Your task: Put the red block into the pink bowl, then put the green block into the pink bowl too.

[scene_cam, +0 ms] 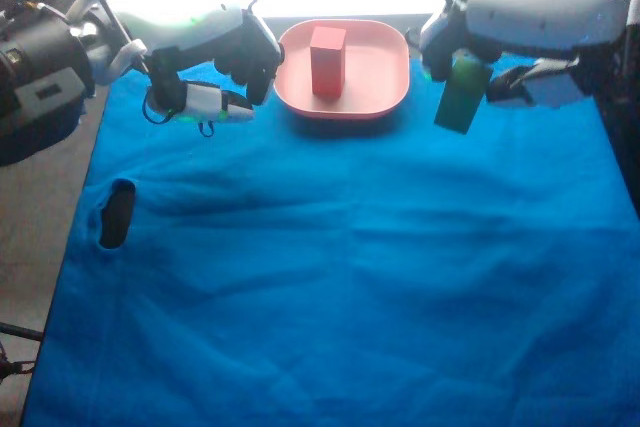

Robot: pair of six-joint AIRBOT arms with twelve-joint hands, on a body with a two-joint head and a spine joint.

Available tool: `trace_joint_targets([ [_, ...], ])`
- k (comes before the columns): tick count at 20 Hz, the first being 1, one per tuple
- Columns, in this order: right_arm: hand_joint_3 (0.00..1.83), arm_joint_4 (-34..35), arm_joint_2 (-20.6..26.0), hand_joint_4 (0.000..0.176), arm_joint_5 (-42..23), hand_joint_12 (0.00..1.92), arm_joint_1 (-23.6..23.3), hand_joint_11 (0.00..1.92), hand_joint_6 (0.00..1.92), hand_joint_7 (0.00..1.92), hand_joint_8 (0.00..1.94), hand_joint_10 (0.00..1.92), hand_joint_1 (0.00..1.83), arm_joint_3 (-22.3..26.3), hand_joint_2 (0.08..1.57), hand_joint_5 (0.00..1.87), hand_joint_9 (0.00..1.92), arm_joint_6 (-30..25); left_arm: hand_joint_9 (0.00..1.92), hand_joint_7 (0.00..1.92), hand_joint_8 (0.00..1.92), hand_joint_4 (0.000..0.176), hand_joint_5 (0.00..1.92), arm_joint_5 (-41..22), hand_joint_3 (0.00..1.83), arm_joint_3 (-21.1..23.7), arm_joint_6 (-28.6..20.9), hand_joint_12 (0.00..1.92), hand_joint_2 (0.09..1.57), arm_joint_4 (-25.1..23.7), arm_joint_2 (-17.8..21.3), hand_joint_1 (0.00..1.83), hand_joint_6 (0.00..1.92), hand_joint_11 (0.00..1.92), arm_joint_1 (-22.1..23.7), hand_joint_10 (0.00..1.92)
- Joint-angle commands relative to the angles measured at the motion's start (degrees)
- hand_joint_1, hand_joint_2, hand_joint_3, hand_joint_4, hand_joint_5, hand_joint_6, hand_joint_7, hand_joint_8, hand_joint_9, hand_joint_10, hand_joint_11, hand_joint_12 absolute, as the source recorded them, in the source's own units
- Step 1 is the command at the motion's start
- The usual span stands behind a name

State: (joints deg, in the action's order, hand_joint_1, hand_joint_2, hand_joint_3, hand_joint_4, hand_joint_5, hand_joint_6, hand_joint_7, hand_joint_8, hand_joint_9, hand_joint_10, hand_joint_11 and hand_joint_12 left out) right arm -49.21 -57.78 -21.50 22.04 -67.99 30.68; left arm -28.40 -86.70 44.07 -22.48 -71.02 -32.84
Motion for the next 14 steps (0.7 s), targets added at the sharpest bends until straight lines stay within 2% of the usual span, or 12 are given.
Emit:
trace_joint_targets([
  [1,0.0,1.4,0.1,0.0,-3.9,1.65,-1.6,0.74,0.79,1.13,0.91,1.02,1.27,-0.5,1.07,1.02,1.03,0.4,0.67,0.92,1.34,0.0,0.91,-6.1,0.0,0.2,0.1,1.76,1.15,1.4,0.4,1.25,0.88,0.48,0.1,1.52],
  [2,0.0,1.4,0.1,0.0,-3.7,1.73,-1.9,0.56,0.88,1.11,0.91,0.95,1.25,-0.7,1.09,0.98,1.0,0.4,0.66,0.91,1.36,0.0,0.9,-6.2,0.0,0.3,0.1,1.77,1.15,1.4,0.4,1.25,0.89,0.46,0.0,1.54],
  [3,0.0,1.4,0.0,0.0,-3.4,1.73,-2.4,0.57,0.86,1.11,0.84,1.17,1.36,-1.2,1.08,0.97,0.96,0.4,0.65,0.92,1.35,0.0,0.86,-6.4,0.0,0.6,0.1,1.76,1.16,1.4,0.5,1.25,0.95,0.44,-0.3,1.53],
  [5,0.0,1.4,-0.9,0.0,-2.7,1.77,-3.0,0.57,0.94,1.05,0.91,1.28,1.38,-2.7,1.11,0.93,0.9,0.4,0.66,0.91,1.35,0.0,0.83,-6.8,0.0,1.0,0.1,1.73,1.17,1.4,0.7,1.24,1.02,0.42,-0.8,1.47],
  [6,0.0,1.4,-1.4,0.0,-2.3,1.7,-3.2,0.69,0.94,1.04,0.92,1.28,1.38,-3.4,1.11,0.9,0.92,0.4,0.66,0.92,1.33,0.0,0.83,-7.0,0.0,1.3,0.1,1.71,1.17,1.4,0.9,1.24,1.02,0.4,-1.1,1.44],
  [7,0.0,1.4,-1.8,0.0,-2.0,1.62,-3.5,0.79,0.93,1.1,0.93,1.1,1.28,-4.2,1.1,0.94,1.01,0.4,0.67,0.94,1.29,0.0,0.85,-7.3,0.0,1.6,0.1,1.72,1.16,1.3,1.1,1.25,1.0,0.36,-1.3,1.44],
  [8,0.0,1.4,-2.1,0.0,-1.7,1.74,-3.7,0.78,0.84,1.09,1.03,1.14,1.28,-4.7,1.1,0.96,1.05,0.4,0.68,0.96,1.26,0.0,0.84,-7.7,0.0,1.9,0.1,1.7,1.15,1.3,1.3,1.25,1.01,0.33,-1.5,1.4],
  [9,0.0,1.4,-2.3,0.0,-1.3,1.84,-4.0,0.89,0.76,1.04,1.17,1.32,1.27,-5.3,1.11,0.97,1.08,0.4,0.72,0.97,1.23,0.0,0.85,-8.0,0.0,2.2,0.1,1.72,1.15,1.3,1.5,1.26,0.99,0.36,-1.5,1.4],
  [11,0.0,1.4,-2.9,0.0,-0.6,1.87,-4.7,0.96,0.76,1.03,1.2,1.39,1.27,-6.6,1.11,0.97,1.1,0.4,0.72,0.94,1.3,0.0,0.86,-9.0,0.0,3.0,0.1,1.74,1.15,1.2,2.1,1.25,0.96,0.43,-1.5,1.42],
  [12,0.0,1.5,-3.0,0.0,-0.4,1.86,-4.8,0.94,0.87,1.02,1.2,1.37,1.26,-6.8,1.13,0.91,1.06,0.4,0.73,0.94,1.3,0.0,0.86,-9.2,0.0,3.2,0.1,1.72,1.15,1.1,2.2,1.25,0.96,0.46,-1.6,1.42],
  [13,0.0,1.5,-3.5,0.0,-0.1,1.69,-5.1,1.0,0.9,1.06,1.11,1.22,1.27,-7.6,1.12,0.89,1.14,0.4,0.72,0.94,1.28,0.0,0.89,-9.8,0.0,3.8,0.1,1.72,1.14,0.8,2.7,1.25,0.92,0.44,-1.5,1.41],
  [14,0.0,1.5,-3.6,0.0,0.0,1.68,-5.3,1.07,0.83,1.07,1.11,1.2,1.27,-7.9,1.12,0.92,1.21,0.4,0.72,0.95,1.28,0.0,0.91,-10.0,0.0,4.0,0.1,1.71,1.14,0.7,2.9,1.26,0.9,0.42,-1.5,1.39],
])
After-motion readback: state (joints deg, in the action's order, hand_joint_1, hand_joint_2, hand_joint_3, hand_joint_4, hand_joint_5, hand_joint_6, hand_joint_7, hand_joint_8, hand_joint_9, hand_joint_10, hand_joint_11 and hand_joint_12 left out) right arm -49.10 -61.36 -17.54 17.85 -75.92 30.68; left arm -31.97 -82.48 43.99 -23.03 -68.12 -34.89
